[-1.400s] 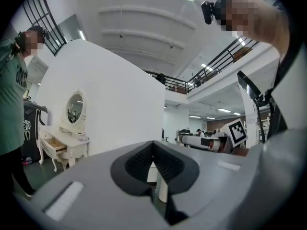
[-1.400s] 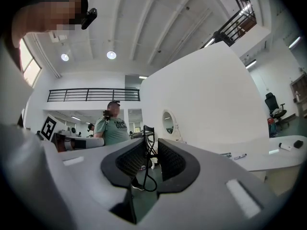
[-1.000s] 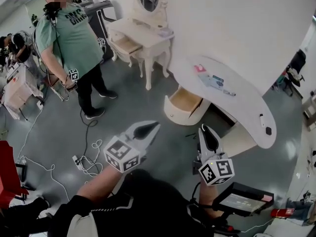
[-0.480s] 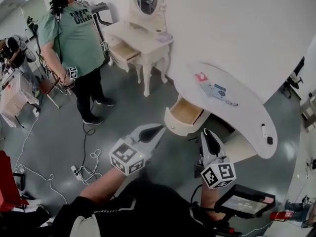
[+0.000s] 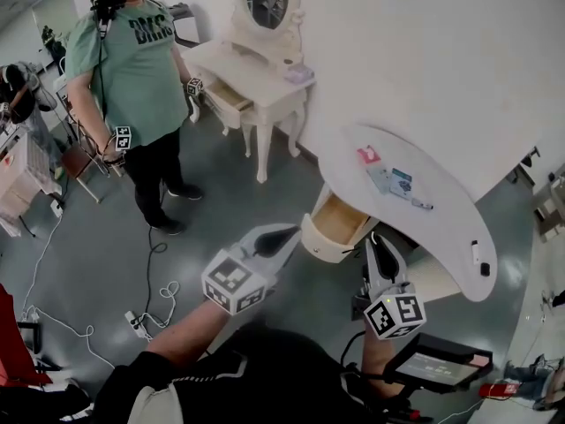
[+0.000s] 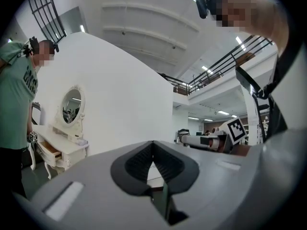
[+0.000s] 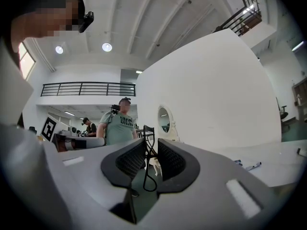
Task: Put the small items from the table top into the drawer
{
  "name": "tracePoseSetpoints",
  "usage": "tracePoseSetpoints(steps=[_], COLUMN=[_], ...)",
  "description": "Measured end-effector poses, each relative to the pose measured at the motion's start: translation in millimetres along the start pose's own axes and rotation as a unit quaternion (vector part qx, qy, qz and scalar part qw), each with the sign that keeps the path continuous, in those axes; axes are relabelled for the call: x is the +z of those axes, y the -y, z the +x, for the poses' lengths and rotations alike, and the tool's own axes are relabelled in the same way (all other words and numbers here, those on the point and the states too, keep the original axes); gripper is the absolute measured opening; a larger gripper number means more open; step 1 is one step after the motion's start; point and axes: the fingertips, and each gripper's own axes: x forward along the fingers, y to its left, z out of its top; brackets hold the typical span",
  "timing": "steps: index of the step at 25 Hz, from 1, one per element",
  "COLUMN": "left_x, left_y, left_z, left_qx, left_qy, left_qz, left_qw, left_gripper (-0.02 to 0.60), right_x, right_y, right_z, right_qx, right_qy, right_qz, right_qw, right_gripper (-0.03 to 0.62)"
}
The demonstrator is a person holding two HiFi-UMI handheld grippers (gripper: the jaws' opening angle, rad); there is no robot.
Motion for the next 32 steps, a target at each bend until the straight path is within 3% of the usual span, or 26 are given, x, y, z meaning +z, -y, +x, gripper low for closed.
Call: tracePoseSetpoints(steps=[13,32], left_x=[1,7], left_y=[-66,-96], left_z=[34,179], left_qx=[-0.018,0.046], left_qy=[-0.003,-0.002], left_qz=[-0.014,0.000], left_qw=[0.9997,0.9990], left_gripper=[0.000,0.000], right_x=[4,26], right_y=[18,156], right_z=[67,143], right_qx=[-0.016,0.055], right_qy=[-0.001,0.001], right_qz=[0.003,0.005], right_qw=[1.000,0.998], right_gripper=[0.080,0.080])
